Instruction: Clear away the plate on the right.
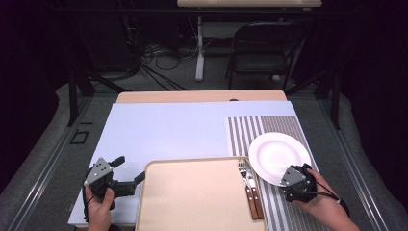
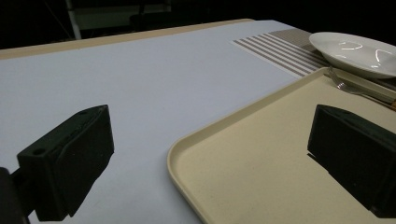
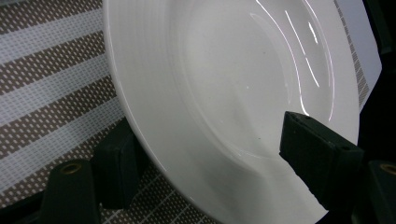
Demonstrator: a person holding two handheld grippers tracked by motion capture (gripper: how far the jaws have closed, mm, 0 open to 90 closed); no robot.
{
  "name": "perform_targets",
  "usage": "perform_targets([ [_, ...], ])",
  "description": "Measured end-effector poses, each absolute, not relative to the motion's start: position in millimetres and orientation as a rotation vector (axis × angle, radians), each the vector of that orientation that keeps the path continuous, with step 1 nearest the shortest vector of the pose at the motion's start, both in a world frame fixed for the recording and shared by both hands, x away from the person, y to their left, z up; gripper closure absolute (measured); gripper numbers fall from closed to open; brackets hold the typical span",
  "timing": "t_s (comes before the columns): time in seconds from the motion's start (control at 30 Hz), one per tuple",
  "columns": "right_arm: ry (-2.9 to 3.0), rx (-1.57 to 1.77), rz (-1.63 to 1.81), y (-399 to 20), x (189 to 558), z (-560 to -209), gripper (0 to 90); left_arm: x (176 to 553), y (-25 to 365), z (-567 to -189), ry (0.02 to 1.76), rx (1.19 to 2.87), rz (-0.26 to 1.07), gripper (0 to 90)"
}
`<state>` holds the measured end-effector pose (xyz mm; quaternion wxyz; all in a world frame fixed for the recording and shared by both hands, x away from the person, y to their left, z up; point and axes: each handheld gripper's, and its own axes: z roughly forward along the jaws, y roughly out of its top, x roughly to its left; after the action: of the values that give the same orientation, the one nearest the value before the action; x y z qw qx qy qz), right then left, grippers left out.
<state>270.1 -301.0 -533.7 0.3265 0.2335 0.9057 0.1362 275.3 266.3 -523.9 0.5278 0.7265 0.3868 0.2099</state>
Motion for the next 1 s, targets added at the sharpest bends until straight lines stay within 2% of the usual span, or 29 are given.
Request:
perform_targets([
  [0.57, 2.366, 0.522, 0.293, -298.5, 275.4, -540.7, 25.7, 275.2, 265.9, -524.2, 0.926, 1.737, 0.501, 0.5],
  [1.0, 2.32, 0.371, 0.195, -290.9, 271.9, -544.6, 30.5, 275.3, 266.0, -524.1, 0.926, 1.741, 0.501, 0.4],
])
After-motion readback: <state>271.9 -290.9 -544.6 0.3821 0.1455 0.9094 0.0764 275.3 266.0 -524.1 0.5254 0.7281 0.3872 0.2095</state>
